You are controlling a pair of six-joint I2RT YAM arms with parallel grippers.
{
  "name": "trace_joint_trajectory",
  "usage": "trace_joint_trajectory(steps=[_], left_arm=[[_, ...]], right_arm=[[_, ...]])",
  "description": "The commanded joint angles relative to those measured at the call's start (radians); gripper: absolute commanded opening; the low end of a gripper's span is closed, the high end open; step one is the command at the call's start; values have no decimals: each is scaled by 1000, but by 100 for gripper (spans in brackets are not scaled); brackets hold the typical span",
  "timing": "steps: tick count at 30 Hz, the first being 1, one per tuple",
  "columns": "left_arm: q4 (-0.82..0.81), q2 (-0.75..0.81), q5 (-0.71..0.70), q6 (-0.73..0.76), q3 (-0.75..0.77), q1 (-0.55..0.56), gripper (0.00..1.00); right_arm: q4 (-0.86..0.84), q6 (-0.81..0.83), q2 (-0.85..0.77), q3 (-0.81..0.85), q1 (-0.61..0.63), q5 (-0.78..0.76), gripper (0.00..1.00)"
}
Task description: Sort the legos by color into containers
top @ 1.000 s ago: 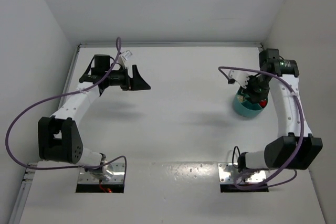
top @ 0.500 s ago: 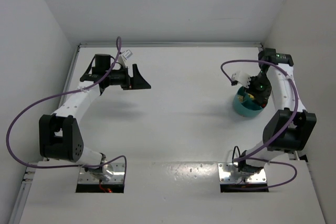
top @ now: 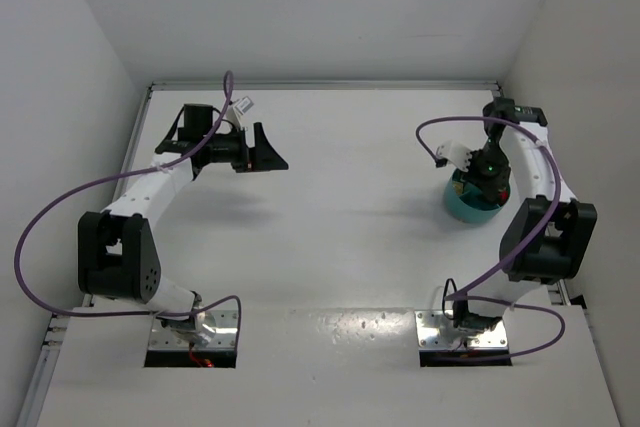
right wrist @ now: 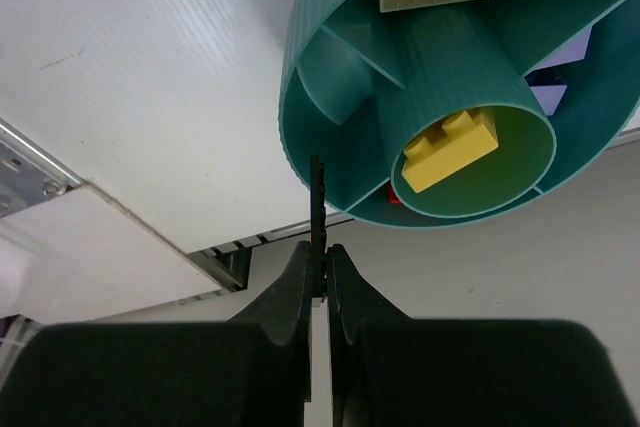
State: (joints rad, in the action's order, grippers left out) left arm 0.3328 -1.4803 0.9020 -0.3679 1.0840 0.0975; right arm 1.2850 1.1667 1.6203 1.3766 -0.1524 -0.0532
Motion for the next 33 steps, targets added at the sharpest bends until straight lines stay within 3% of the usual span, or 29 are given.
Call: trace_joint_trajectory(steps=[1,7,16,22,26,29,33], left_arm=[[-32,2,20,-3,37,5,100],[-32,-8,11,-3,37,5,100],[-23,-8,11,-3,37,-4,100],[44,14,-66,59,79,-4,100],[152,14,-269,151,152,27,100],[271,-37,-453,219,302,48,100],[393,-138,-555,305,435,16,100]], right_arm=[[-46,-30,-2,-14,14,-8,2],[-104,-39,-2,-42,23,-28,7],[-93,-58,16,-24,33,-28,31],[87,-116,16,258,33,191,32],[117,-309,16,420,24,354,38],[85,-538,16,489,14,441,52],[-47,-740,-17,449,-6,452,79]])
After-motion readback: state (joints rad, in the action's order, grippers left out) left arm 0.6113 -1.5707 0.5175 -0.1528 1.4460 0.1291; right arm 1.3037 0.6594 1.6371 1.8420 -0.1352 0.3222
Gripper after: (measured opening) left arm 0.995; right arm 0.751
